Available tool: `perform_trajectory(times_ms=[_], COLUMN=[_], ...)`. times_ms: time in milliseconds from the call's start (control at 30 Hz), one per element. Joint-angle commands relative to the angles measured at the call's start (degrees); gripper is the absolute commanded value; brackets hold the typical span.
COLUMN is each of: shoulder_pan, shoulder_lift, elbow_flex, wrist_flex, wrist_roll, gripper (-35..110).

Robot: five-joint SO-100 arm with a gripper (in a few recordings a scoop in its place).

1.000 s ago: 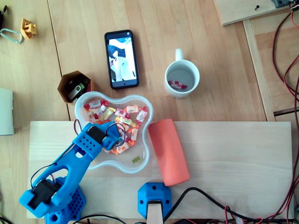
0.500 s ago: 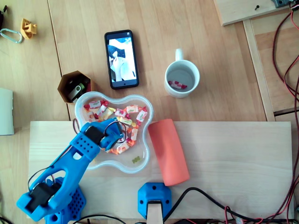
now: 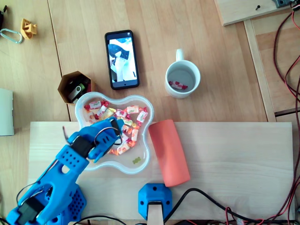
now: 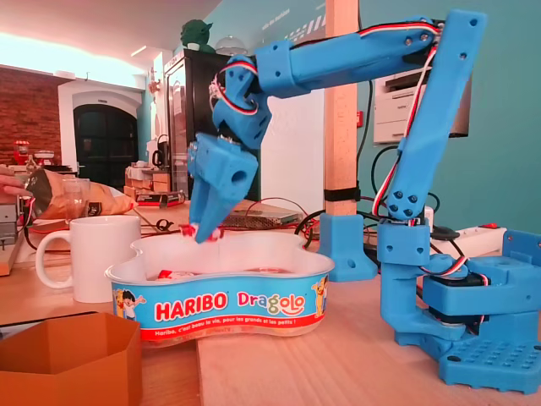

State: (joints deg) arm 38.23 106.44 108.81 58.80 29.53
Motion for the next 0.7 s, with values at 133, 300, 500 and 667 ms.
perform_trajectory(times_ms=[133, 300, 500, 667], shoulder_pan=[0.62, 0.62, 0.62, 2.55], shoulder_lift=[4.83, 4.75, 3.6, -4.31], elbow_flex=[-12.48, -19.86, -25.49, -29.09], wrist_flex=[0.18, 0.18, -1.05, -9.93], wrist_roll=[-12.48, -23.03, -30.76, -33.66], gripper=[-4, -4, -4, -4])
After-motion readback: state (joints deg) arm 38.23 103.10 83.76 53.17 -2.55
